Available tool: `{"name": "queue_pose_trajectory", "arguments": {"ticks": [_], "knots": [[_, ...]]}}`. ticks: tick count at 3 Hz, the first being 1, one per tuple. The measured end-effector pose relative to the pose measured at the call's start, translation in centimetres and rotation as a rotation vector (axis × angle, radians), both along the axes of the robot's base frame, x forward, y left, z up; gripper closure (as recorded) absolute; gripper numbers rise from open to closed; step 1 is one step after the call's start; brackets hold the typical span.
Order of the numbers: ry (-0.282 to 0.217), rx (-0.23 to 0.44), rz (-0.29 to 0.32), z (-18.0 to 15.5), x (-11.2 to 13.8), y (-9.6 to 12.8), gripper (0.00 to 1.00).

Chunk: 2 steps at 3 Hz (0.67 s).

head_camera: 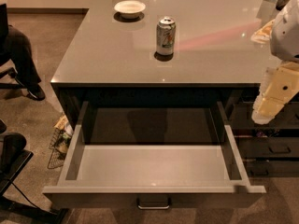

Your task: Close top drawer

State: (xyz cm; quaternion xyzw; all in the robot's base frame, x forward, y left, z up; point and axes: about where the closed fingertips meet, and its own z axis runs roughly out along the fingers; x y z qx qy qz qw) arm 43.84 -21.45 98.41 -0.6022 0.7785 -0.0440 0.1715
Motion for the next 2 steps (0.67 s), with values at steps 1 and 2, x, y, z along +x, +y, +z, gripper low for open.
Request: {"name": "queue_pose_trajectory", "arguments": {"ticks": [1,2], "knots": [[0.0,0.0,0.0,0.0,0.0,0.0,0.0],[0.002,0.009,-0.025,-0.72,-0.42,-0.6,0.0]]}}
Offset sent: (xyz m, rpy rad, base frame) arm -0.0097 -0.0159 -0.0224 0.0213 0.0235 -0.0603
